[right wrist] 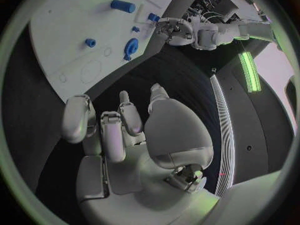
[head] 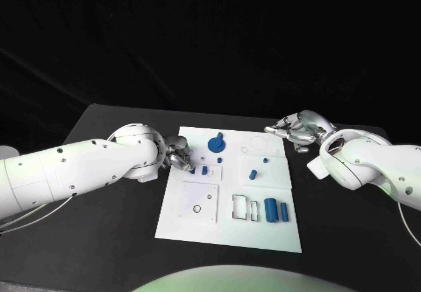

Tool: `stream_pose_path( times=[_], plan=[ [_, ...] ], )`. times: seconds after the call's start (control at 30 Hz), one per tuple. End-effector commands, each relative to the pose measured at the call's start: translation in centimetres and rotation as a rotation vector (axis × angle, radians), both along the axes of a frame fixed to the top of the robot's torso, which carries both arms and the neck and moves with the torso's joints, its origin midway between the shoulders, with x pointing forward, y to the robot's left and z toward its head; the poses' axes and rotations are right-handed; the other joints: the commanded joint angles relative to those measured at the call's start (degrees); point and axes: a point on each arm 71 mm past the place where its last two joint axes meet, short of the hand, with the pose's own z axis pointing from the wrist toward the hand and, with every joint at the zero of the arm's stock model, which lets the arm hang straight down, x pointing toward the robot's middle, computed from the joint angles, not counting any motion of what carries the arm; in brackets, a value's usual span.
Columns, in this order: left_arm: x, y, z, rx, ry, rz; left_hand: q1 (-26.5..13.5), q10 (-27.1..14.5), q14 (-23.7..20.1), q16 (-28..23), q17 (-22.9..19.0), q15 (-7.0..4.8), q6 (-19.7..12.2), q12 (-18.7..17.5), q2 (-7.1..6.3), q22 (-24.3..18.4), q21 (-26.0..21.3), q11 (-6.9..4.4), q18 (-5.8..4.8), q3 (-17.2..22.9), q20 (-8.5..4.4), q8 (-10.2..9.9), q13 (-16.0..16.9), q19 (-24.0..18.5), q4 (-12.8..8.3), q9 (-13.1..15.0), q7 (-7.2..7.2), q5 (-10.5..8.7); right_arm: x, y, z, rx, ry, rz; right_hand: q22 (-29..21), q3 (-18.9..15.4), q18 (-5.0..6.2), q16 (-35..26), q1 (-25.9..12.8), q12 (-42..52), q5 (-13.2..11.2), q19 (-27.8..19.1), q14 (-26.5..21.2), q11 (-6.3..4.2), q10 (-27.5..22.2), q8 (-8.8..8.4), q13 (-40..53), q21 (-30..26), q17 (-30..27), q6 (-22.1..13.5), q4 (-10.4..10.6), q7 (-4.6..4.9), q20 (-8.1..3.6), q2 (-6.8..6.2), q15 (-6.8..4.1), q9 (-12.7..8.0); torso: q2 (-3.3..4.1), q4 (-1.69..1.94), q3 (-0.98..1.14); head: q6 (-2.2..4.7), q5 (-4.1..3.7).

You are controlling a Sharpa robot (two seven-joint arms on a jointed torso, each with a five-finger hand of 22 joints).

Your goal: Assemble the parts on the task board

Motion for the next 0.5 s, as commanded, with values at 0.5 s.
stream_pose_path(
  times=[0.5],
  plan=[
    [-0.26,0.05,-0.56,-0.014,0.036,0.012,-2.0,1.0,4.9,0.2,11.0,-0.69,1.1,0.0,-0.97,-0.1,0.1,-0.33,-1.13,5.3,-0.27,0.5,0.0,0.4,-5.7,1.3,-1.06,-0.39,-0.07,0.04,-0.03,-0.003,0.002,0.012,0.1,-0.3,0.89,-0.3,-0.2,0.1,0.4,-0.3,3.8,-0.11,-0.2,0.26,0.0,-0.2,6.0,-0.2,-0.1,-0.19,-0.07,0.38,0.12,-0.1,-0.04,0.0,0.04,-0.15,-0.03]
  ],
)
